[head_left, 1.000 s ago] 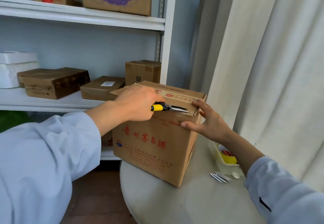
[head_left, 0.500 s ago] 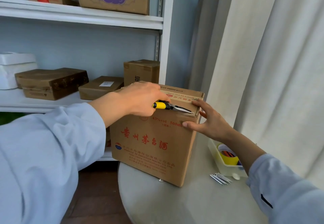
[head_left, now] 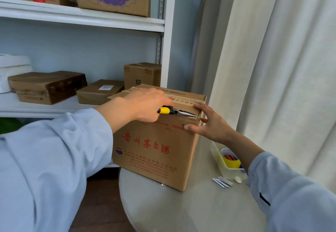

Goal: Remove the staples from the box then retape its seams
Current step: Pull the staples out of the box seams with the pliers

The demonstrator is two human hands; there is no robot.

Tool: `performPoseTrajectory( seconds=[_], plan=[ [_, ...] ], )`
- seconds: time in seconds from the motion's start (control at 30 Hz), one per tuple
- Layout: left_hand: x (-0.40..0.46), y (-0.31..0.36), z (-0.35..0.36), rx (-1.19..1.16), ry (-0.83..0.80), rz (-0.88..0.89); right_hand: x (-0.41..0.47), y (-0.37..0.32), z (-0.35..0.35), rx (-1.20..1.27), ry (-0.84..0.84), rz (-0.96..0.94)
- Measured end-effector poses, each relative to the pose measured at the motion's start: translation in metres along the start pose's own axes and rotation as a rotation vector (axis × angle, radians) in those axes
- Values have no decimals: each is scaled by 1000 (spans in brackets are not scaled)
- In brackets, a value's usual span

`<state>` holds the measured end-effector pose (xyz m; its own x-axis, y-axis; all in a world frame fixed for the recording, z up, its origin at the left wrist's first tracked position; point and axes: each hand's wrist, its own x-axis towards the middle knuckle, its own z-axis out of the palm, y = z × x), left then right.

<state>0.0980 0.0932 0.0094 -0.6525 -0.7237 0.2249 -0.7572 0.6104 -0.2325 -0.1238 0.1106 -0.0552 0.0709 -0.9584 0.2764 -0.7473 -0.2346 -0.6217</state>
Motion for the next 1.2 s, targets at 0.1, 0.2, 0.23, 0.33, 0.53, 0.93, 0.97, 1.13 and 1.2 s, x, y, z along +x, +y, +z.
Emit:
performPoseTrajectory(
  seconds=[0.1,0.2,0.23,0.33,0.53,0.93,0.97,1.13,1.2],
  plan=[
    [-6,4,4,-47,27,-32,0,2,1,12,4,-12],
    [-13,13,6,-84,54,-100,0,4,2,19,10,-18],
    [-16,19,7,-84,76,-128,0,5,2,17,12,-19],
    [-24,38,14,-53,166,-232,1,6,4,16,15,-22],
    [-30,65,35,-79,189,-404,3,8,6,19,34,-30],
    [-30,46,17,-4,86,-390,4,12,5,36,29,-49],
    [-31,46,18,-6,86,-385,4,12,6,38,28,-49],
    [-26,47,16,17,142,-323,5,14,7,45,37,-48],
    [-23,47,12,35,154,-283,6,14,8,43,35,-46]
  ],
)
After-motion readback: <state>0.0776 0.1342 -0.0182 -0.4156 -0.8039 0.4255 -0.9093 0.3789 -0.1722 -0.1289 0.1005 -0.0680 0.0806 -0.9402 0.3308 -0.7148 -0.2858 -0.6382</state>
